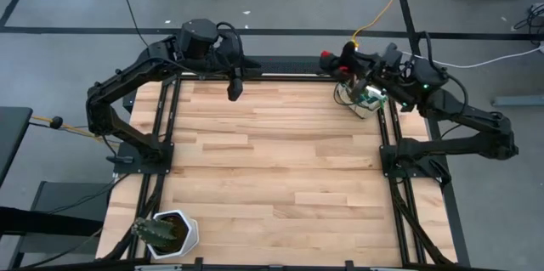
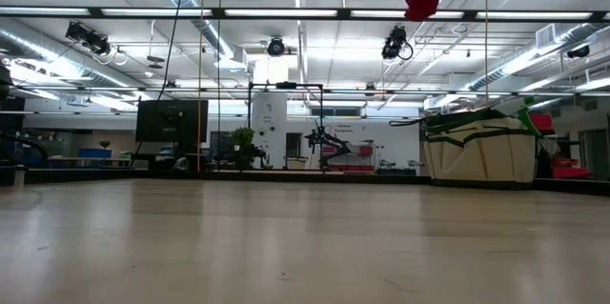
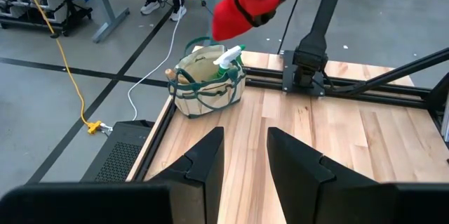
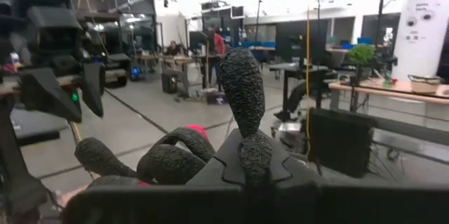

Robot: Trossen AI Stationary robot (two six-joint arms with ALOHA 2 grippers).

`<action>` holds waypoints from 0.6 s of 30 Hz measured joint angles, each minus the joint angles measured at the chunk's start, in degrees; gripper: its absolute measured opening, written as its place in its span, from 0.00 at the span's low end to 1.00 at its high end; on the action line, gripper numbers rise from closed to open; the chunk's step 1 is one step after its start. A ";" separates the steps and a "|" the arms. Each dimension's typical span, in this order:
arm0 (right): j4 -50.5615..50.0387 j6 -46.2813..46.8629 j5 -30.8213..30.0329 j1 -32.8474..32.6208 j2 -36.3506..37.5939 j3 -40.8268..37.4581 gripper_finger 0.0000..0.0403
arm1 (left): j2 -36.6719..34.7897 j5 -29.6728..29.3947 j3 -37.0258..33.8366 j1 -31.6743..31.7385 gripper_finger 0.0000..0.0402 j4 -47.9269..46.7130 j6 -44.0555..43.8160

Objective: Pick & Place Garden tools in Gardening bag
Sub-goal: Put the red gloves scissors into the gardening bag

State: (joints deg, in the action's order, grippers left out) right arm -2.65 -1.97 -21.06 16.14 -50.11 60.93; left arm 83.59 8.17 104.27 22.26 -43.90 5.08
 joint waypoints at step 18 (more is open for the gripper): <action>-12.31 0.45 -4.27 0.59 7.21 0.00 0.00 | -0.78 -0.92 0.09 0.07 0.29 -0.07 0.03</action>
State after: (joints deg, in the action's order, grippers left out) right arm -14.96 -1.52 -25.33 16.73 -42.90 60.93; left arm 82.81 7.25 104.36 22.34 -43.97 5.11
